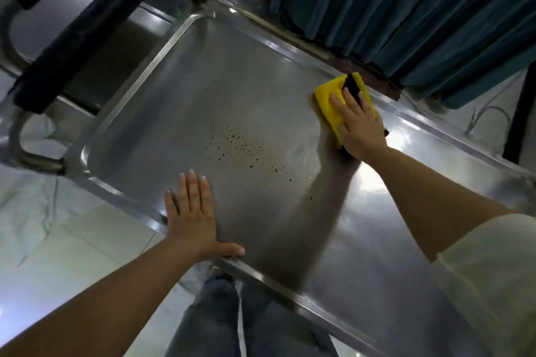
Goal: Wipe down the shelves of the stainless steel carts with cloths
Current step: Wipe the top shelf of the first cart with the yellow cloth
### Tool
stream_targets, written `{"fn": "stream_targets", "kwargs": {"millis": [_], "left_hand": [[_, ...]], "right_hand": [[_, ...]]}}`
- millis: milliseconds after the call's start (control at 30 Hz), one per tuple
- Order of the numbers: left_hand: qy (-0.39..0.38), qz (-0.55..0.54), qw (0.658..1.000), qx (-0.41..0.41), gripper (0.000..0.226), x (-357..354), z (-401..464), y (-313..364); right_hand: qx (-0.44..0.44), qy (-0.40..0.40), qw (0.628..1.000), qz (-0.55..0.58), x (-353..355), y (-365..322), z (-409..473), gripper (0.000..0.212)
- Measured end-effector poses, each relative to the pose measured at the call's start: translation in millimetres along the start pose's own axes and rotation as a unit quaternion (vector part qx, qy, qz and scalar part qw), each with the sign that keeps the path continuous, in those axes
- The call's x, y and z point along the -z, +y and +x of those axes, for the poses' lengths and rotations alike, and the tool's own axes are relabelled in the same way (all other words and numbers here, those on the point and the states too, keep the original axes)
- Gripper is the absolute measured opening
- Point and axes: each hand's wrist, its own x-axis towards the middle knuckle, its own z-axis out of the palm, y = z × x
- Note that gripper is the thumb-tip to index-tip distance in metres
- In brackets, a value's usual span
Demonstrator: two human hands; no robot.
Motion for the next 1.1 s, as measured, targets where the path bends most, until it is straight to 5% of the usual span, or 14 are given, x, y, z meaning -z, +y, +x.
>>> {"fn": "stream_targets", "kwargs": {"millis": [267, 733, 933, 1100], "left_hand": [[0.001, 0.003, 1.000, 0.006, 0.159, 0.0, 2.8, 1.9], [0.001, -0.003, 1.000, -0.015, 0.158, 4.1, -0.7, 3.4], [0.040, -0.015, 0.988, -0.146, 0.132, -4.9, -1.9, -36.3], [0.088, -0.020, 0.965, -0.245, 0.108, -1.2, 3.3, -80.0]], "right_hand": [[0.023, 0.006, 1.000, -0.001, 1.5, 3.4, 18.5, 0.060], [-0.152, 0.021, 0.982, 0.111, -51.3, -96.8, -140.2, 0.063], [-0.304, 0.052, 0.936, 0.171, -76.5, -178.6, -180.8, 0.066], [-0.322, 0.078, 0.918, 0.217, -78.8, -209.5, -199.5, 0.052]]}}
